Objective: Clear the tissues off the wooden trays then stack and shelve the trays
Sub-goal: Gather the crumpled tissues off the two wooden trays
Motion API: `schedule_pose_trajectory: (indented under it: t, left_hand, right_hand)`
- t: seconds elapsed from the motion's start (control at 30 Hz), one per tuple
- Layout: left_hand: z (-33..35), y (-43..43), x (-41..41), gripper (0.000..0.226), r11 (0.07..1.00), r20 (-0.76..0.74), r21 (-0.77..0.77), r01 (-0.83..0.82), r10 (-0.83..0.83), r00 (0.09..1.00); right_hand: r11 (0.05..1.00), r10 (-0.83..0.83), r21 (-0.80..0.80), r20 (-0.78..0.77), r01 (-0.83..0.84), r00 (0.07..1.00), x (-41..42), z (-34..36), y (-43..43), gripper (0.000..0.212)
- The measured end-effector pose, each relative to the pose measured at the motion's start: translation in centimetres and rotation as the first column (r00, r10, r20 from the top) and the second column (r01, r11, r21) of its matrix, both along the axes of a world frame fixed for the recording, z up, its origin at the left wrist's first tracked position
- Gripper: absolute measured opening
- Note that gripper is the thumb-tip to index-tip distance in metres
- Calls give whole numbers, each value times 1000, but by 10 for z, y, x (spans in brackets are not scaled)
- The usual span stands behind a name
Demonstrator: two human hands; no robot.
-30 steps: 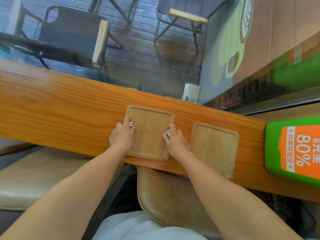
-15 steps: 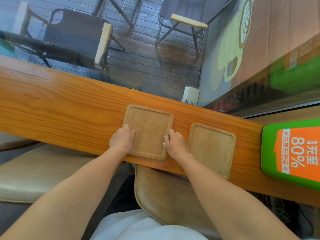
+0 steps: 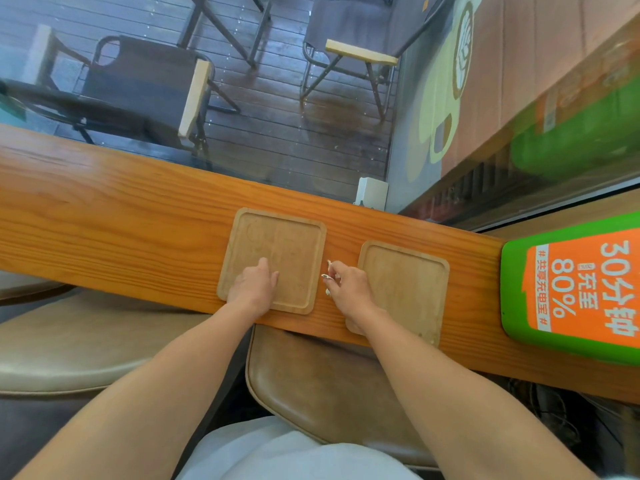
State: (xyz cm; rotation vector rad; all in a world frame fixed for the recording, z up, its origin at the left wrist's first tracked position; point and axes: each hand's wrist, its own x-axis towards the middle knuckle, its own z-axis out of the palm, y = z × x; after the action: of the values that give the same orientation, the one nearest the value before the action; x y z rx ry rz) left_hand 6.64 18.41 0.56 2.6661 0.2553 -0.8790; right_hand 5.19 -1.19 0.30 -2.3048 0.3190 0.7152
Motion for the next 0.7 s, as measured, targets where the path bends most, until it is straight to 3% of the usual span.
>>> schedule_pose_trajectory:
  t: [0.2,0.37,0.63,0.7]
  left_hand:
    - [4,-21,-1,21,1000,7,1,24,-24,1000]
    - [8,-50,-3,11,997,10,-21,69,-69,998]
    - [9,-104,-13,5,978,-12,-88,187,-189,982]
    - [9,-117,-17,7,972,-5,-85,220,-222,975]
  right_hand:
    - [999,-9,-41,5,9,1000,-8,7,-26,15]
    - [994,-99,-62,-84,94,992,-17,8,-53,21]
    - [990,-133,-51,-104,128,986,-40,8,-103,4]
    - [990,-135,-56,-114,129,984,-45,7,-115,15]
